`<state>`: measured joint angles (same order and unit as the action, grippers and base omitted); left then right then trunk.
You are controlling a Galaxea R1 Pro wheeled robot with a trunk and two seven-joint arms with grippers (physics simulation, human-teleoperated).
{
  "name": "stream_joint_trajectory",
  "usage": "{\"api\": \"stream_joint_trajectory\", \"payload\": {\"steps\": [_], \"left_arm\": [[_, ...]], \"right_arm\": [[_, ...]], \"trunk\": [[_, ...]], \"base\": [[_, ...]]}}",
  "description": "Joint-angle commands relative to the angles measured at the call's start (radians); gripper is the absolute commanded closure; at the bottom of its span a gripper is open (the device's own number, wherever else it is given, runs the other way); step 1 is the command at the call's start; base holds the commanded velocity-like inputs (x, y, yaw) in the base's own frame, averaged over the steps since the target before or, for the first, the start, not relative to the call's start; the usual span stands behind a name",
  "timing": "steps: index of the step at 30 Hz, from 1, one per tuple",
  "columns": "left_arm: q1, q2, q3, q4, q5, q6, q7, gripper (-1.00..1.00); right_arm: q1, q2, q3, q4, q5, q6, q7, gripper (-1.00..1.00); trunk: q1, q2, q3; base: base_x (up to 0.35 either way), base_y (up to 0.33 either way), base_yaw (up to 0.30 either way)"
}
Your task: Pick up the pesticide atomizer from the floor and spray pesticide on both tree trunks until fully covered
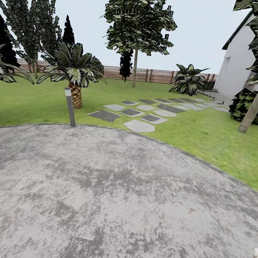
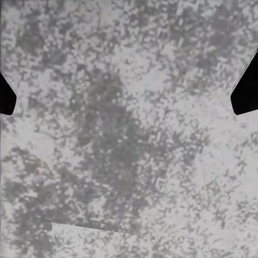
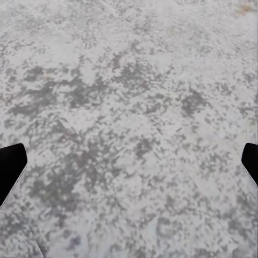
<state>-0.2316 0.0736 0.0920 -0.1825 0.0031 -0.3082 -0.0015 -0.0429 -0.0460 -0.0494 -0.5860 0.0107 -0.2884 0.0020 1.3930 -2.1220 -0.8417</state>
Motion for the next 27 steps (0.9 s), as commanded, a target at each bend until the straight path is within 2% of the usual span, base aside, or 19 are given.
{"api": "stream_joint_trajectory", "payload": {"steps": [1,27], "left_arm": [[0.0,0.0,0.0,0.0,0.0,0.0,0.0,-1.0],[0.0,0.0,0.006,0.0,-0.001,0.0,0.0,-1.0]], "right_arm": [[0.0,0.0,0.0,0.0,0.0,0.0,0.0,-1.0],[0.0,0.002,-0.003,0.0,-0.002,-0.001,0.001,-1.0]], "trunk": [[0.0,0.0,0.0],[0.0,0.0,0.0]], "base": [[0.34,0.0,0.0],[0.34,0.0,0.0]]}}
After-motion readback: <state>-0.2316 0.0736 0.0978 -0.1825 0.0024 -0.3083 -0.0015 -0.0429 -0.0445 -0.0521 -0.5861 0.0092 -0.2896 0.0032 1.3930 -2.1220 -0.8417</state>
